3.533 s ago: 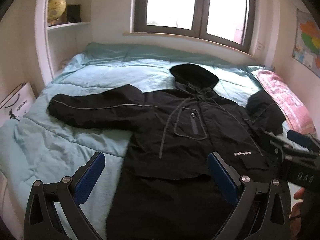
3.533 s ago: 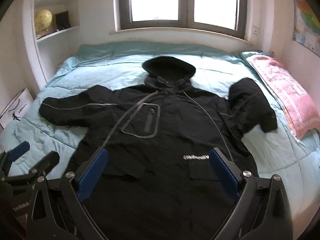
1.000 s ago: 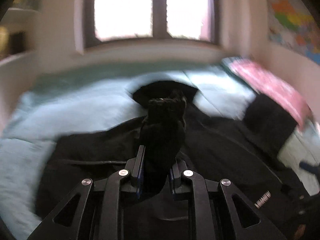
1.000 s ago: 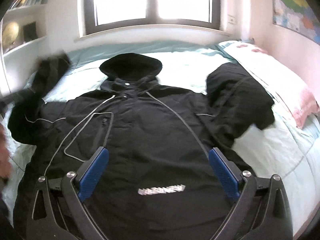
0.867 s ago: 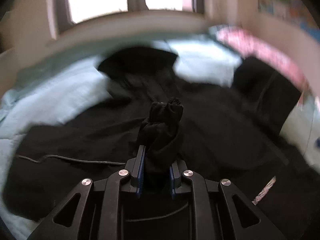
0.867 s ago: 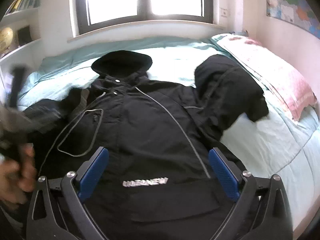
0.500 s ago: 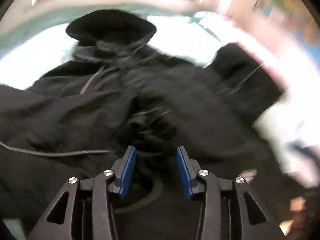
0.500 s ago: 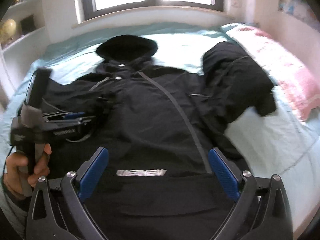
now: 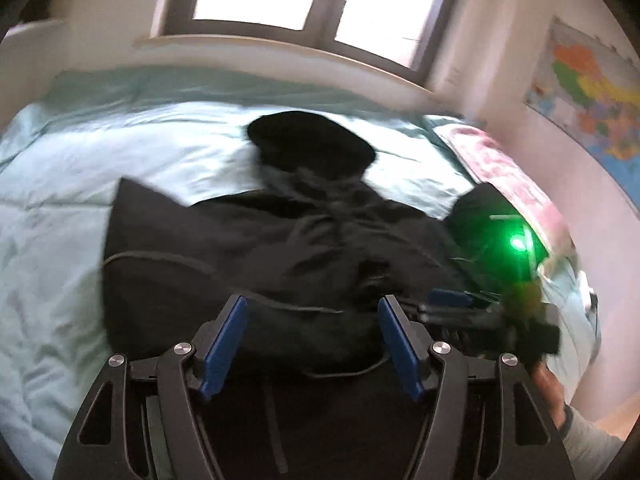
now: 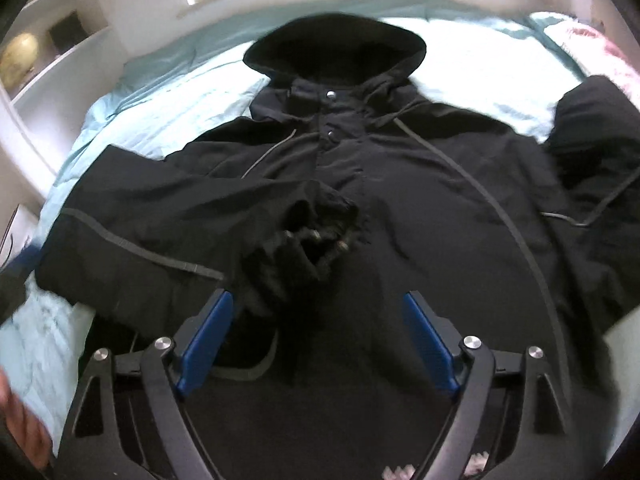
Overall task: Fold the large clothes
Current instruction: 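Grasp the other sleeve cuff with the right tool, then fold the sleeve across the jacket front and open the right tool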
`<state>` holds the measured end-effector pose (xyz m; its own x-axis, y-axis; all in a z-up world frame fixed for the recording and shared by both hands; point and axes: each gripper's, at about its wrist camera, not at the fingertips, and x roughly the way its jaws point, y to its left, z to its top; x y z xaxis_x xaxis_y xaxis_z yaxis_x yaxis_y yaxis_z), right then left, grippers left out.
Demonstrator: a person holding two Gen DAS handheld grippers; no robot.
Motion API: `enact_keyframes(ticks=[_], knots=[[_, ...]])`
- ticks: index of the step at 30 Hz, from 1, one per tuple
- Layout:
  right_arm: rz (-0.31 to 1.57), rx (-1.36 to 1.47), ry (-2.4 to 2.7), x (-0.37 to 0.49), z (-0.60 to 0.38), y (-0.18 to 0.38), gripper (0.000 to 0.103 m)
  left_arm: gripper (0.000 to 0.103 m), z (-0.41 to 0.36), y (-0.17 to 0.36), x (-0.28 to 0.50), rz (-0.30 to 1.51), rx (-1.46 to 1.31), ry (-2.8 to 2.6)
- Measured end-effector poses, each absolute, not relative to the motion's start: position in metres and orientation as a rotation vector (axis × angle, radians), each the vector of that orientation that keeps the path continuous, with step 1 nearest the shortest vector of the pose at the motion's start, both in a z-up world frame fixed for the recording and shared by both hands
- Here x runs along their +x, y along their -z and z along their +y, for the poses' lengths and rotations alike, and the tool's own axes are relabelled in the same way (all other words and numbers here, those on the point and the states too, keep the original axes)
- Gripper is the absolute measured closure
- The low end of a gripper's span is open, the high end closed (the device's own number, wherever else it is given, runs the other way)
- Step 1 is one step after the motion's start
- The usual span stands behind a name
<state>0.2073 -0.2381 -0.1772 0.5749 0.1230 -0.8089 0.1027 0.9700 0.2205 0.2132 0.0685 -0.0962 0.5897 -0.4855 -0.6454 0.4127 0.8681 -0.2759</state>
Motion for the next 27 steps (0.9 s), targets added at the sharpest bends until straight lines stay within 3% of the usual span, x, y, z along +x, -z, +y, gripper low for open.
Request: enact_keyframes(ticks=[1,3,4,5,8,16,20,24,27], knots=[[0.976,0.283,-0.023,0.217,-0.237,0.184,0.015,0.034,0.076,0.101,0.221,0.796,-0.120,0.508],[0.998,0.367,-0.096,0.234,-0.236,0.195,0.030,0.034,0.090,0.106,0.226,0.819,-0.160,0.480],[1.002,0.407,-0.146,0.239,-0.236,0.198,0.052,0.034,0.093,0.106,0.229,0.824,-0.170,0.465],[1.005,0.424,-0.162,0.244,-0.235,0.200,0.065,0.034,0.097,0.105,0.230,0.824,-0.166,0.436],[0.960,0.427,-0.171,0.243,-0.238,0.189,0.069,0.034,0.099,0.101,0.233,0.811,-0.144,0.392],[0.723,0.178,0.053,0.186,-0.303,0.090,0.069,0.034,0.073,0.086,0.233,0.761,-0.137,0.428],[0.691,0.130,0.181,0.169,-0.352,0.068,0.069,0.034,0.043,0.094,0.240,0.774,-0.114,0.466],[0.785,0.145,0.258,0.174,-0.399,0.101,0.069,0.034,0.003,0.141,0.259,0.892,-0.002,0.439],[0.916,0.166,0.273,0.184,-0.417,0.156,0.069,0.034,-0.010,0.190,0.276,1.009,0.052,0.382]])
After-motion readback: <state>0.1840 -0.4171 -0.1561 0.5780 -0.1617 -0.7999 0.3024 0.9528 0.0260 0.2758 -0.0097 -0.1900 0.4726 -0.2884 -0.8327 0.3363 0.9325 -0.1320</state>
